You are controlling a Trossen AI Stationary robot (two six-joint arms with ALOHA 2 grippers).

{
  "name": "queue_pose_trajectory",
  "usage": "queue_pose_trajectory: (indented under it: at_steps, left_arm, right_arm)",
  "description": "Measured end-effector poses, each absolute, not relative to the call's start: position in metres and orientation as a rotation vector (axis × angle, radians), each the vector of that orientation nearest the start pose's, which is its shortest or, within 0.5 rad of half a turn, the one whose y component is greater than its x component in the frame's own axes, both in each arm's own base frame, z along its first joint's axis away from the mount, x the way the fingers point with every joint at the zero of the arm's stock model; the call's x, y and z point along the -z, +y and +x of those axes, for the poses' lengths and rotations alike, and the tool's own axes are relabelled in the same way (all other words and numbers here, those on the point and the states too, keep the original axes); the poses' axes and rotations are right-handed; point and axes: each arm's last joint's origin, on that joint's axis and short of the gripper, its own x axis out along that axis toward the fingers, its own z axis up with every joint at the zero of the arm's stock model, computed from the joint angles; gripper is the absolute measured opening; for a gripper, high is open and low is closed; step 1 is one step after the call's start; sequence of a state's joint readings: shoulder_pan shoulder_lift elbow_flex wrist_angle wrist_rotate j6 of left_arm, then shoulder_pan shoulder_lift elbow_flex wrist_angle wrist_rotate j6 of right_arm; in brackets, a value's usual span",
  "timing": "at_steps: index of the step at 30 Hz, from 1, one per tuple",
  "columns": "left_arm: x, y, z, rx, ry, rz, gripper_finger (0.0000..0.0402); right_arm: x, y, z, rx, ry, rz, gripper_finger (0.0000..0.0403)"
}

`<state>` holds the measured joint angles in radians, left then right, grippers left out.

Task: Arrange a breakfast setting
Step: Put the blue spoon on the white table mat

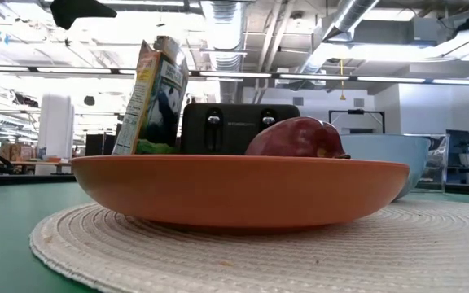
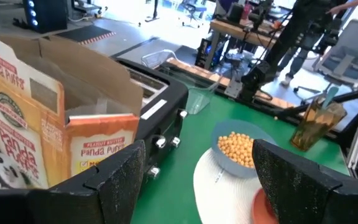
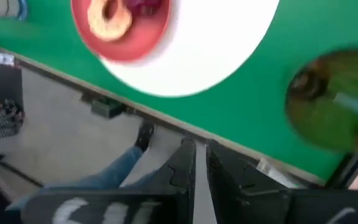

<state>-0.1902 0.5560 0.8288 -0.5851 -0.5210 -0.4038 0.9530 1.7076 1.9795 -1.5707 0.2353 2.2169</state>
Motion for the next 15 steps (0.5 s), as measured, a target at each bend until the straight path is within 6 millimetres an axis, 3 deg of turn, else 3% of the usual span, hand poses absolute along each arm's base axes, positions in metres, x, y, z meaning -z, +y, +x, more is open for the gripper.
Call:
queue_pose_trajectory:
  at_steps: [4,10,15]
  left_arm:
    - [-0.339,-0.005,0.105,-0.393,0.213,-0.29,0.0283]
    - [-0.339,-0.005,0.105,-0.416,0.209,-0.286,0.0283]
    - [-0.339,-0.004,0.104,-0.426,0.203,-0.305,0.0283]
  right_arm:
    - [-0.388,0.232,0.178,0.747,1.048,1.134,0.006]
    - [-0.377,0.223,0.196,0.708,1.127,0.949,0.006]
    - [-0.376,0.214,0.214,0.66,1.156,0.934,0.006]
